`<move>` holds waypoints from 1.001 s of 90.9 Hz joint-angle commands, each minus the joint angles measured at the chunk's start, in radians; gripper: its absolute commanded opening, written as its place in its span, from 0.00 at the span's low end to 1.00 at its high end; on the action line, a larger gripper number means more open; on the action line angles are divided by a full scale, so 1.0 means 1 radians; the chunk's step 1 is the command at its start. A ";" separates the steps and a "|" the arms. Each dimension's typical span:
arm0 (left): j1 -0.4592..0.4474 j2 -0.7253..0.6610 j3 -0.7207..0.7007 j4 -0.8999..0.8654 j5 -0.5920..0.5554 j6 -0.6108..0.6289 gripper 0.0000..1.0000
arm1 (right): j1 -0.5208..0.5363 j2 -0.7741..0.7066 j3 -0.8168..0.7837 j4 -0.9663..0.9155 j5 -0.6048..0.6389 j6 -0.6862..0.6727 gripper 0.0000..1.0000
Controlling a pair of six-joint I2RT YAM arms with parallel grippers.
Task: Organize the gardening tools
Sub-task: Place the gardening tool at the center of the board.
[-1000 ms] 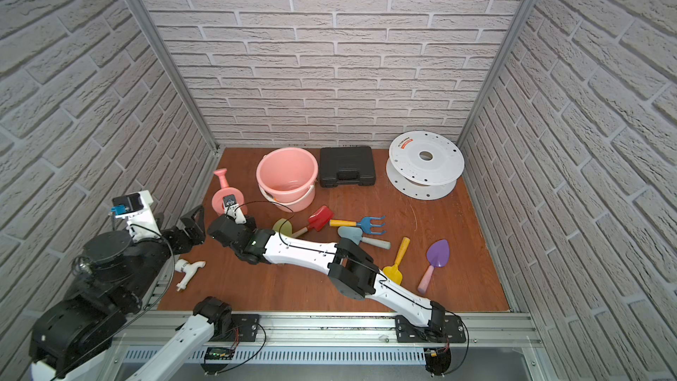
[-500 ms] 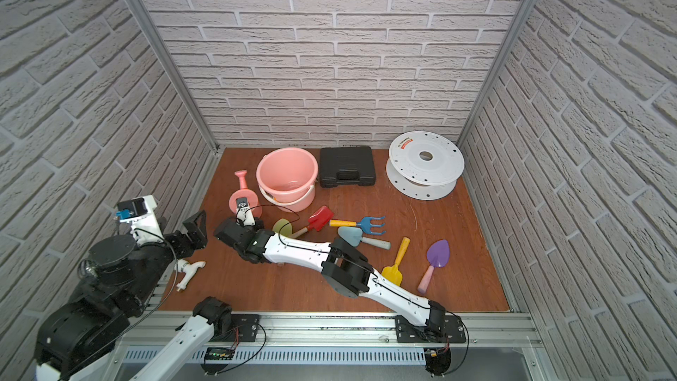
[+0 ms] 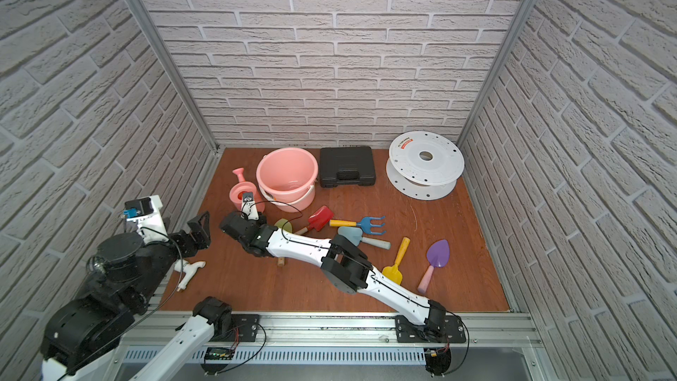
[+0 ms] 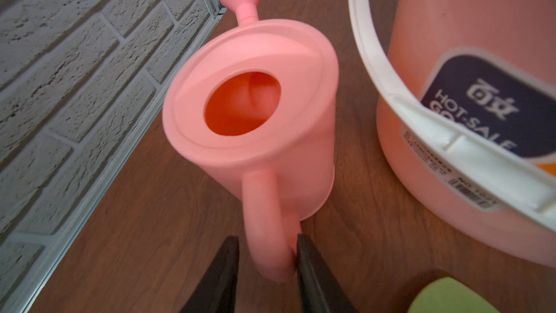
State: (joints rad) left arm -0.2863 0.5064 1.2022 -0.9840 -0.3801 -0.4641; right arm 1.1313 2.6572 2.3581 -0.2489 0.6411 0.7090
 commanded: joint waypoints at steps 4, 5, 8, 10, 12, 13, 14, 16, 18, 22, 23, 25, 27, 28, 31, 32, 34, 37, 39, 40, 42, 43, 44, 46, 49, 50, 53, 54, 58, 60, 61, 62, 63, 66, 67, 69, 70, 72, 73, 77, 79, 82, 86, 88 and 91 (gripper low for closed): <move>-0.005 0.001 -0.019 0.050 0.008 0.017 0.98 | 0.000 0.016 0.021 0.085 -0.024 -0.031 0.38; -0.004 0.000 -0.019 0.050 0.008 0.017 0.98 | -0.001 0.018 0.021 0.087 -0.026 -0.031 0.37; -0.004 -0.001 -0.021 0.051 0.008 0.017 0.98 | -0.003 0.025 0.021 0.097 -0.033 -0.033 0.36; -0.005 -0.002 -0.022 0.051 0.008 0.018 0.98 | -0.004 0.028 0.021 0.102 -0.036 -0.037 0.35; -0.005 -0.002 -0.024 0.052 0.008 0.017 0.98 | -0.004 0.033 0.021 0.109 -0.041 -0.037 0.34; -0.004 -0.002 -0.024 0.052 0.008 0.018 0.98 | -0.004 0.036 0.021 0.114 -0.042 -0.037 0.33; -0.004 -0.002 -0.024 0.053 0.008 0.018 0.98 | -0.004 0.038 0.021 0.118 -0.043 -0.039 0.32; -0.005 -0.002 -0.026 0.053 0.008 0.018 0.98 | -0.004 0.042 0.021 0.129 -0.048 -0.042 0.31; -0.005 -0.001 -0.027 0.054 0.009 0.018 0.98 | -0.004 0.046 0.020 0.140 -0.055 -0.045 0.30; -0.004 0.001 -0.028 0.054 0.034 0.018 0.98 | -0.004 0.055 0.019 0.169 -0.071 -0.054 0.30; -0.004 0.001 -0.029 0.054 0.035 0.017 0.98 | -0.004 0.055 0.019 0.169 -0.071 -0.054 0.30; -0.004 0.001 -0.029 0.054 0.037 0.017 0.98 | -0.005 0.058 0.018 0.188 -0.079 -0.060 0.30; -0.004 0.001 -0.030 0.054 0.038 0.017 0.98 | -0.005 0.063 0.019 0.206 -0.087 -0.065 0.30; -0.004 0.001 -0.030 0.054 0.039 0.016 0.98 | -0.005 0.066 0.018 0.214 -0.089 -0.068 0.30; -0.004 0.001 -0.031 0.054 0.040 0.017 0.98 | -0.007 0.072 0.019 0.233 -0.094 -0.073 0.30; -0.004 0.001 -0.031 0.054 0.040 0.017 0.98 | -0.007 0.074 0.020 0.239 -0.094 -0.074 0.30; -0.004 0.000 -0.031 0.054 0.042 0.016 0.98 | -0.009 0.078 0.020 0.248 -0.095 -0.073 0.30; -0.004 -0.002 -0.033 0.054 0.043 0.015 0.98 | -0.011 0.083 0.020 0.267 -0.093 -0.075 0.30; -0.004 -0.003 -0.034 0.056 0.044 0.015 0.98 | -0.013 0.086 0.020 0.276 -0.091 -0.077 0.30; -0.005 -0.005 -0.035 0.056 0.044 0.015 0.98 | -0.014 0.087 0.020 0.281 -0.088 -0.079 0.30; -0.004 -0.006 -0.036 0.056 0.045 0.015 0.98 | -0.016 0.091 0.020 0.288 -0.083 -0.080 0.30; -0.005 -0.006 -0.036 0.056 0.044 0.015 0.98 | -0.016 0.092 0.020 0.290 -0.079 -0.080 0.30; -0.005 -0.006 -0.037 0.055 0.044 0.012 0.98 | -0.018 0.093 0.020 0.292 -0.075 -0.080 0.30; -0.004 -0.007 -0.038 0.056 0.045 0.013 0.98 | -0.020 0.095 0.020 0.300 -0.070 -0.081 0.30; -0.004 -0.009 -0.041 0.057 0.045 0.013 0.98 | -0.022 0.099 0.020 0.310 -0.067 -0.082 0.31; -0.005 -0.009 -0.043 0.057 0.046 0.012 0.98 | -0.023 0.100 0.020 0.315 -0.066 -0.084 0.31; -0.005 -0.009 -0.044 0.057 0.046 0.015 0.98 | -0.026 0.107 0.020 0.332 -0.067 -0.090 0.30; -0.004 -0.009 -0.046 0.057 0.045 0.015 0.98 | -0.027 0.108 0.020 0.336 -0.069 -0.092 0.31; -0.004 -0.009 -0.047 0.059 0.044 0.015 0.98 | -0.031 0.115 0.021 0.357 -0.075 -0.105 0.31; -0.005 -0.009 -0.048 0.059 0.044 0.016 0.98 | -0.032 0.118 0.024 0.362 -0.081 -0.108 0.30; -0.004 -0.008 -0.048 0.059 0.044 0.016 0.98 | -0.033 0.119 0.026 0.364 -0.085 -0.109 0.31; -0.004 -0.008 -0.049 0.058 0.044 0.016 0.98 | -0.034 0.122 0.029 0.363 -0.088 -0.110 0.30; -0.004 -0.008 -0.049 0.059 0.044 0.016 0.98 | -0.035 0.124 0.031 0.361 -0.091 -0.110 0.30; -0.005 -0.007 -0.048 0.059 0.044 0.016 0.98 | -0.039 0.126 0.036 0.357 -0.098 -0.109 0.30; -0.005 -0.006 -0.048 0.059 0.045 0.016 0.98 | -0.040 0.126 0.036 0.356 -0.100 -0.107 0.30; -0.005 -0.004 -0.046 0.059 0.047 0.016 0.98 | -0.041 0.126 0.036 0.352 -0.103 -0.105 0.30; -0.004 -0.004 -0.046 0.059 0.047 0.016 0.98 | -0.042 0.125 0.036 0.350 -0.104 -0.105 0.30; -0.005 -0.003 -0.046 0.059 0.047 0.017 0.98 | -0.043 0.124 0.036 0.346 -0.104 -0.107 0.29; -0.004 -0.003 -0.046 0.059 0.046 0.017 0.98 | -0.043 0.124 0.036 0.343 -0.104 -0.108 0.29; -0.004 -0.002 -0.046 0.059 0.048 0.017 0.98 | -0.044 0.120 0.036 0.334 -0.117 -0.125 0.32; -0.004 -0.002 -0.047 0.059 0.049 0.018 0.98 | -0.044 0.117 0.035 0.325 -0.123 -0.133 0.35; -0.005 0.000 -0.048 0.060 0.049 0.019 0.98 | -0.044 0.112 0.033 0.319 -0.129 -0.145 0.40; -0.004 -0.001 -0.050 0.062 0.046 0.020 0.98 | -0.043 0.100 0.025 0.313 -0.135 -0.153 0.48; -0.004 0.001 -0.051 0.063 0.045 0.021 0.98 | -0.044 0.092 0.019 0.310 -0.138 -0.157 0.51; -0.004 0.000 -0.052 0.063 0.044 0.021 0.98 | -0.044 0.076 0.003 0.310 -0.149 -0.163 0.55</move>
State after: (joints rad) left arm -0.2863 0.5064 1.1652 -0.9665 -0.3393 -0.4633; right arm 1.0920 2.7586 2.3768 0.0589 0.5171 0.5835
